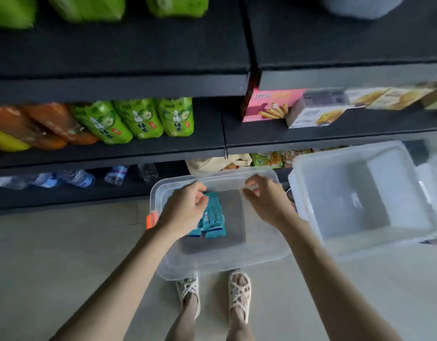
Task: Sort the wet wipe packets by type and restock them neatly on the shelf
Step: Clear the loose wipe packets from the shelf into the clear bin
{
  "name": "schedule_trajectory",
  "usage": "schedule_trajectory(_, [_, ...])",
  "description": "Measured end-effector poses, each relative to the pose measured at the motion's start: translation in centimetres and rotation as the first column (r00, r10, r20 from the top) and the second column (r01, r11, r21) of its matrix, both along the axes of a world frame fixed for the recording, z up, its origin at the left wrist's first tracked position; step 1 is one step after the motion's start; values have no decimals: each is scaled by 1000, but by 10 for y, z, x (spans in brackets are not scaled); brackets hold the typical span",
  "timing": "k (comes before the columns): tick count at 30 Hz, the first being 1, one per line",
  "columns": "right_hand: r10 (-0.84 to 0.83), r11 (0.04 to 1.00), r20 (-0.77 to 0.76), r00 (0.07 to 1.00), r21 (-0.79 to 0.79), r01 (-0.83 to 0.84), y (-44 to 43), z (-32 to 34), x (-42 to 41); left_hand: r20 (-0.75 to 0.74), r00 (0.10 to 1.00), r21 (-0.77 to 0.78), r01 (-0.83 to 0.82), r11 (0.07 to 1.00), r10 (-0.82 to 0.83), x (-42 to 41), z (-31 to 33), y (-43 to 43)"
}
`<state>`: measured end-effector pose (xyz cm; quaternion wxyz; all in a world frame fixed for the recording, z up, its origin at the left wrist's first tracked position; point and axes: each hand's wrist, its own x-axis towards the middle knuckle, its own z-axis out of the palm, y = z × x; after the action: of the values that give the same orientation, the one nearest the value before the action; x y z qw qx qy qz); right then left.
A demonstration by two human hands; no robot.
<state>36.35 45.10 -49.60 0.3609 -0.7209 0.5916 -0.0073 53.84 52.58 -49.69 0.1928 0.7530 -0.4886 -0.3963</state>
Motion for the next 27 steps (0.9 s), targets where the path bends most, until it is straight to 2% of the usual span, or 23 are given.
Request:
schedule_trajectory(3, [22, 986, 45, 999, -163, -15, -12, 98, -32, 79, 993, -228, 103, 968, -87, -24, 94, -17])
schedule_trajectory(6, [23, 956, 58, 998, -293, -5, -21, 193, -73, 160, 980, -416, 178, 892, -121, -60, 185, -30])
schedule_trajectory(10, [61, 886, 127, 990, -464, 5, -20, 309, -147, 243, 965, -573, 227, 787, -102, -124, 289, -32])
schedule_trajectory(18, [215, 756, 153, 964, -652, -65, -47, 426, -240, 270, 962, -724, 179, 666, 34, -227, 398, -47])
schedule_trajectory(24, [283, 669, 198, 938, -742, -46, -113, 479, -257, 263, 946, -788, 99, 608, 187, -248, 454, -99])
schedule_trajectory(27, [311, 655, 220, 925, -755, -41, -149, 496, -249, 281, 931, -781, 80, 619, 235, -245, 471, -136])
